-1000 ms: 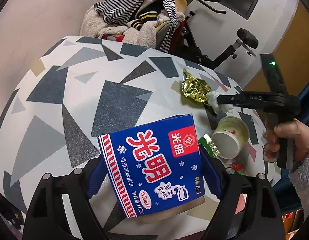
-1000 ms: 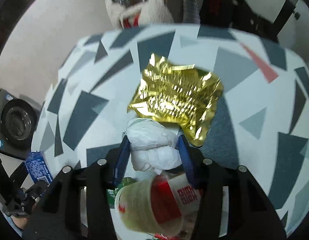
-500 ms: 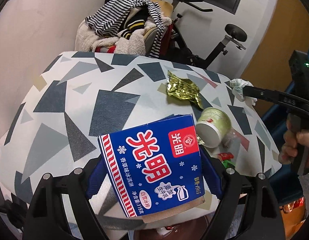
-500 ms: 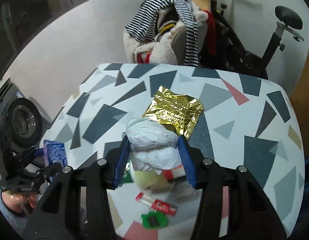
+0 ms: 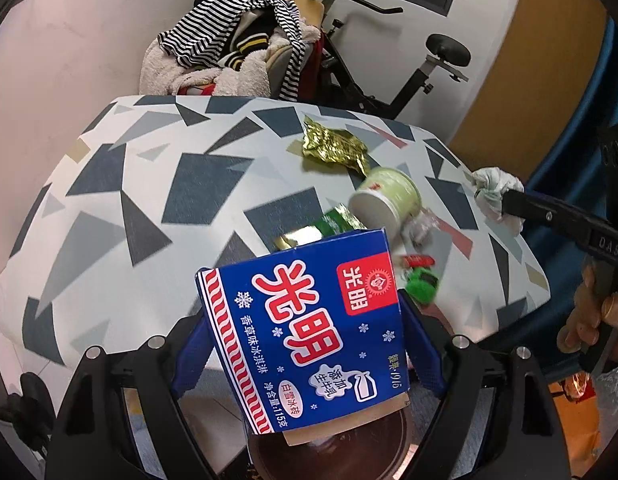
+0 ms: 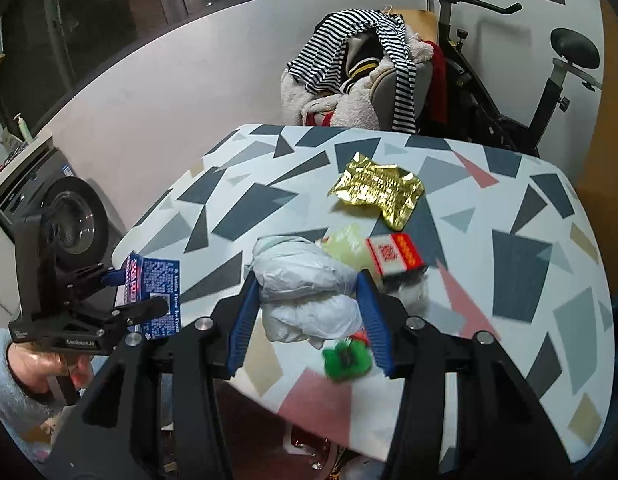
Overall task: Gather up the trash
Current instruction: 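Lower the box and tissue into the brown bin and release both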
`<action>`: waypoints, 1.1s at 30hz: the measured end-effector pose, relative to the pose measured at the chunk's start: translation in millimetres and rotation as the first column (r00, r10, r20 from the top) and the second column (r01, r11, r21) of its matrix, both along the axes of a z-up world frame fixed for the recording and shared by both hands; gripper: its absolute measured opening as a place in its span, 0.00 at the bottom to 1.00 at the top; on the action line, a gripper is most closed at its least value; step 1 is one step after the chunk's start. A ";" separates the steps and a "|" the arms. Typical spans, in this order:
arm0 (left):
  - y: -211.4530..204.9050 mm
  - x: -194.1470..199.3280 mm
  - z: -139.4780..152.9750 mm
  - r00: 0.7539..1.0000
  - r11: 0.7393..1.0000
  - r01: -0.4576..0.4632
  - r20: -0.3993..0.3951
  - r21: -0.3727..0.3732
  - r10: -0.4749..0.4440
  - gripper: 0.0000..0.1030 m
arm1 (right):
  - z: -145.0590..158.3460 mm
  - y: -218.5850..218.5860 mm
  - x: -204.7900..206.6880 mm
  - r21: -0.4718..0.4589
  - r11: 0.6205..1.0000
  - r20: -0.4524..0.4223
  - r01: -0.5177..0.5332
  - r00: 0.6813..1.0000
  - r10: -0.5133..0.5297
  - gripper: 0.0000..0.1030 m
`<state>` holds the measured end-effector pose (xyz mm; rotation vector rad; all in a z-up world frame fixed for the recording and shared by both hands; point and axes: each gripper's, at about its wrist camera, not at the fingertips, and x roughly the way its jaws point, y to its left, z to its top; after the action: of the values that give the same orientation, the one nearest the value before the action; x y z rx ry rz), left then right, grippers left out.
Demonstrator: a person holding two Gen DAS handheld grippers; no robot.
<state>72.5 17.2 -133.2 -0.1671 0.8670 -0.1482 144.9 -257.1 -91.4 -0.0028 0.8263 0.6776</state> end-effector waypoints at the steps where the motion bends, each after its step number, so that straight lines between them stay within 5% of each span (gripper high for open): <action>1: -1.9 -5.0 -0.9 1.000 1.000 0.004 -0.001 0.001 -0.004 0.79 | -2.0 -1.1 -5.1 0.003 1.000 -0.001 0.000 1.000 0.000 0.49; 21: -20.6 -57.2 -32.3 0.998 0.999 0.052 -0.030 -0.011 -0.052 0.79 | -62.5 -15.6 -79.2 0.032 0.999 -0.098 0.036 0.995 -0.033 0.49; 33: -5.9 -71.5 -48.6 0.998 1.000 0.015 -0.063 -0.018 -0.016 0.79 | -120.7 19.0 -101.6 -0.012 0.999 -0.246 -0.045 0.968 0.040 0.49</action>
<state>1.0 11.4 -181.8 -0.1825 0.9299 -0.1660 43.4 -238.1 -212.2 0.0488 1.0729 0.7203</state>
